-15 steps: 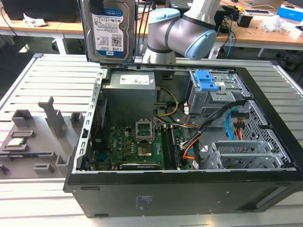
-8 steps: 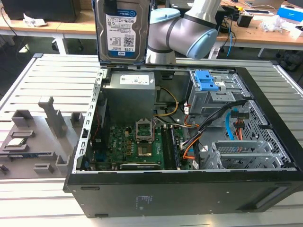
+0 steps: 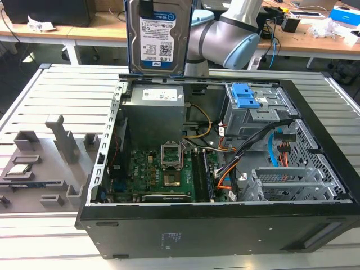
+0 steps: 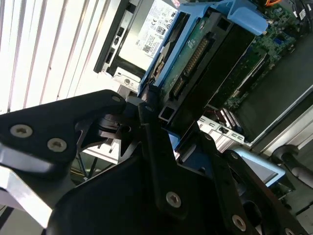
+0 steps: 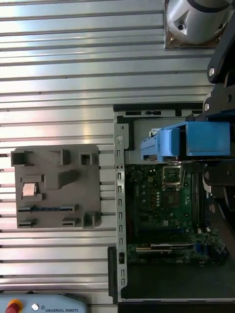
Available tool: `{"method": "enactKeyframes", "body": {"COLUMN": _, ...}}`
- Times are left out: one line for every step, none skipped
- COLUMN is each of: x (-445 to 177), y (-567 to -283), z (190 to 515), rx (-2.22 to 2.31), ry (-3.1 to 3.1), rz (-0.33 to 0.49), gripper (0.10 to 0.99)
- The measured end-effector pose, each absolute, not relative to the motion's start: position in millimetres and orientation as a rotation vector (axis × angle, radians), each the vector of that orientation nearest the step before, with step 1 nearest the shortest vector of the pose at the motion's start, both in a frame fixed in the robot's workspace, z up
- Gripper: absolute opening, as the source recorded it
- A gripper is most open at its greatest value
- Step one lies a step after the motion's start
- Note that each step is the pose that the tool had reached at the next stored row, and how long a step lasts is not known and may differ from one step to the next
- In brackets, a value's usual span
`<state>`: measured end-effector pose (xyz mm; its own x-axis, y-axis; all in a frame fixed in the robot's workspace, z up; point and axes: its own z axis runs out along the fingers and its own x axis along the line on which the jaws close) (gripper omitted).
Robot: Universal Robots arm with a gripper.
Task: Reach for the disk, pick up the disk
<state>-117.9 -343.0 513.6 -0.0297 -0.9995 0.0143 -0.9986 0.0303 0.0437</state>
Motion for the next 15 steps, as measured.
{"method": "enactKeyframes", "body": {"x": -114, "y": -343, "z": 514, "rx": 2.159, "ry": -2.225, "rz": -0.033, "gripper": 0.369}}
{"method": "enactKeyframes", "body": {"x": -110, "y": -343, "z": 514, "rx": 2.159, "ry": -2.225, "rz": -0.033, "gripper": 0.369}}
{"method": "enactKeyframes", "body": {"x": -108, "y": -343, "z": 514, "rx": 2.159, "ry": -2.225, "rz": -0.033, "gripper": 0.369}}
{"method": "enactKeyframes", "body": {"x": -106, "y": -343, "z": 514, "rx": 2.159, "ry": -2.225, "rz": -0.033, "gripper": 0.369}}
{"method": "enactKeyframes", "body": {"x": -102, "y": -343, "z": 514, "rx": 2.159, "ry": -2.225, "rz": -0.033, "gripper": 0.369}}
{"method": "enactKeyframes", "body": {"x": -100, "y": -343, "z": 514, "rx": 2.159, "ry": -2.225, "rz": -0.033, "gripper": 0.369}}
{"method": "enactKeyframes", "body": {"x": -96, "y": -343, "z": 514, "rx": 2.159, "ry": -2.225, "rz": -0.033, "gripper": 0.369}}
{"method": "enactKeyframes", "body": {"x": -93, "y": -343, "z": 514, "rx": 2.159, "ry": -2.225, "rz": -0.033, "gripper": 0.369}}
{"method": "enactKeyframes", "body": {"x": -91, "y": -343, "z": 514, "rx": 2.159, "ry": -2.225, "rz": -0.033, "gripper": 0.369}}
{"method": "enactKeyframes", "body": {"x": -89, "y": -343, "z": 514, "rx": 2.159, "ry": -2.225, "rz": -0.033, "gripper": 0.369}}
{"method": "enactKeyframes", "body": {"x": -87, "y": -343, "z": 514, "rx": 2.159, "ry": -2.225, "rz": -0.033, "gripper": 0.369}}
{"method": "enactKeyframes", "body": {"x": -83, "y": -343, "z": 514, "rx": 2.159, "ry": -2.225, "rz": -0.033, "gripper": 0.369}}
{"method": "enactKeyframes", "body": {"x": -79, "y": -343, "z": 514, "rx": 2.159, "ry": -2.225, "rz": -0.033, "gripper": 0.369}}
{"method": "enactKeyframes", "body": {"x": -75, "y": -343, "z": 514, "rx": 2.159, "ry": -2.225, "rz": -0.033, "gripper": 0.369}}
{"method": "enactKeyframes", "body": {"x": -70, "y": -343, "z": 514, "rx": 2.159, "ry": -2.225, "rz": -0.033, "gripper": 0.369}}
